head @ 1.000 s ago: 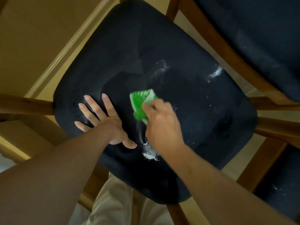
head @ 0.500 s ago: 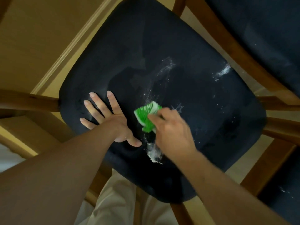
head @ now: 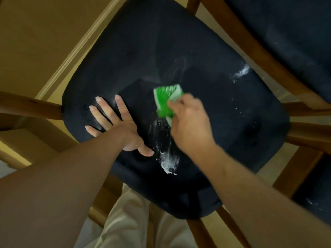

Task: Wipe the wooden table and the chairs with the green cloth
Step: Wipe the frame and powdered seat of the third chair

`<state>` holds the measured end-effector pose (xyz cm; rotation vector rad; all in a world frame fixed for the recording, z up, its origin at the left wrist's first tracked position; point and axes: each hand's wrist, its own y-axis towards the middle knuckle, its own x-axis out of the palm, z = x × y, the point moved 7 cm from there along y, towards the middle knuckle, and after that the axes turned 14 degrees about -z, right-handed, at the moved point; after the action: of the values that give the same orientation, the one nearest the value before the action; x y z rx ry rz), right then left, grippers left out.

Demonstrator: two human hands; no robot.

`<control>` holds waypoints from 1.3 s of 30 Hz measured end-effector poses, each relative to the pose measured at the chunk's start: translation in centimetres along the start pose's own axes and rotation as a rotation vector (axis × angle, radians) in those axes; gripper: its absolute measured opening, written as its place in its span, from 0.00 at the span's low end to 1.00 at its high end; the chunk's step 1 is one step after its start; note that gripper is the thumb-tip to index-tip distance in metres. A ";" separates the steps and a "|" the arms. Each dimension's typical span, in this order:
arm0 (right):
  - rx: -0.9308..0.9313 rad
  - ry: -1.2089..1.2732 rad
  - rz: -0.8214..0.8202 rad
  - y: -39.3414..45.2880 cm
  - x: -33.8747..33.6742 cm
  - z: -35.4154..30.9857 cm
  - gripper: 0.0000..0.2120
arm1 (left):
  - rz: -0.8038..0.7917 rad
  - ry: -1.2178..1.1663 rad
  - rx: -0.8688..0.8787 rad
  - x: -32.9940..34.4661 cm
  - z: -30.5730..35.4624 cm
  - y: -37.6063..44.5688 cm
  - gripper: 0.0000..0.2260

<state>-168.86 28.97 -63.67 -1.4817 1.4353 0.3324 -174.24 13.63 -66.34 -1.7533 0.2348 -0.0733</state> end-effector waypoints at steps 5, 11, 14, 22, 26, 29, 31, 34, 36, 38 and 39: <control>-0.088 0.024 -0.129 -5.9 3.5 -0.7 0.23 | -0.009 -0.008 0.016 0.0 0.1 -0.3 0.73; -0.118 0.058 -0.129 -5.5 3.6 -0.3 0.18 | -0.002 -0.007 -0.005 0.0 0.0 0.0 0.74; -0.090 0.077 -0.008 -1.5 1.0 0.2 0.15 | 0.000 -0.007 -0.002 0.0 -0.1 0.2 0.74; 0.276 0.860 -0.051 3.1 -4.3 3.0 0.16 | -0.006 -0.001 -0.017 0.0 0.0 0.2 0.74; 0.344 1.190 -0.243 -0.3 -3.2 4.6 0.16 | -0.013 -0.015 -0.018 0.0 0.1 -0.1 0.74; 0.405 1.109 -0.298 -2.0 -3.1 6.6 0.14 | -0.022 -0.009 -0.005 0.1 0.1 -0.3 0.74; 0.450 1.085 -0.308 -2.7 -3.2 7.5 0.13 | -0.033 -0.009 -0.015 0.1 0.0 -0.2 0.74; 0.542 1.033 -0.231 -3.4 -3.6 9.2 0.13 | -0.046 -0.002 -0.028 0.1 -0.1 -0.2 0.75; 0.631 0.911 -0.081 -3.8 -4.5 10.8 0.10 | -0.055 -0.001 -0.029 0.2 -0.1 -0.3 0.75; 0.702 0.780 0.075 -4.6 -6.0 11.8 0.08 | -0.061 -0.001 -0.031 0.2 0.0 -0.4 0.75; 0.705 0.751 0.126 -4.9 -6.6 11.9 0.07 | -0.064 -0.002 -0.031 0.2 0.0 -0.4 0.75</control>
<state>-161.18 41.11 -61.87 -0.9446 1.9525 -0.6768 -173.99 13.65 -65.95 -1.7920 0.1798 -0.1150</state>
